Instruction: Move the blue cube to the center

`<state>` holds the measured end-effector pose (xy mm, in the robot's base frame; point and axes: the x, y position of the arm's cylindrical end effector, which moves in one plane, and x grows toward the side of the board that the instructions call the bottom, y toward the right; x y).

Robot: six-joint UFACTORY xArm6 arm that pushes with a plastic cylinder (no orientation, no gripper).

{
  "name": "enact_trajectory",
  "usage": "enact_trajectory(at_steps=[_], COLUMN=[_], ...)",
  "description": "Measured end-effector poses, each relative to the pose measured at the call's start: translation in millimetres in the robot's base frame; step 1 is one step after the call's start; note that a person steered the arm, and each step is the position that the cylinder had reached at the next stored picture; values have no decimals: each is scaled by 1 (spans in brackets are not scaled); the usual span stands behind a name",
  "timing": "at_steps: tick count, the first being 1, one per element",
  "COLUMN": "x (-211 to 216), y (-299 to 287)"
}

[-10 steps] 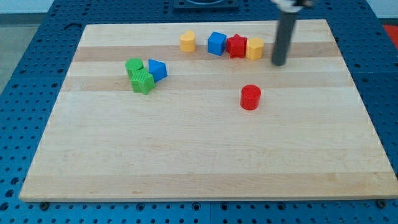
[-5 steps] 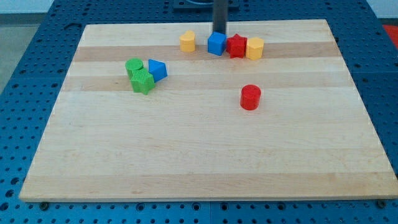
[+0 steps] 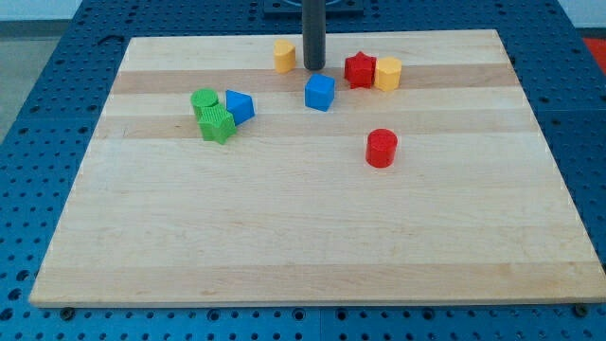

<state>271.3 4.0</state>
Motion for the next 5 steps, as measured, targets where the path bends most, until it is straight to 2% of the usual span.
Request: enact_trajectory(at_steps=[2,3,4,5], x=[70,74,71,87], y=[-10,-21,13,37])
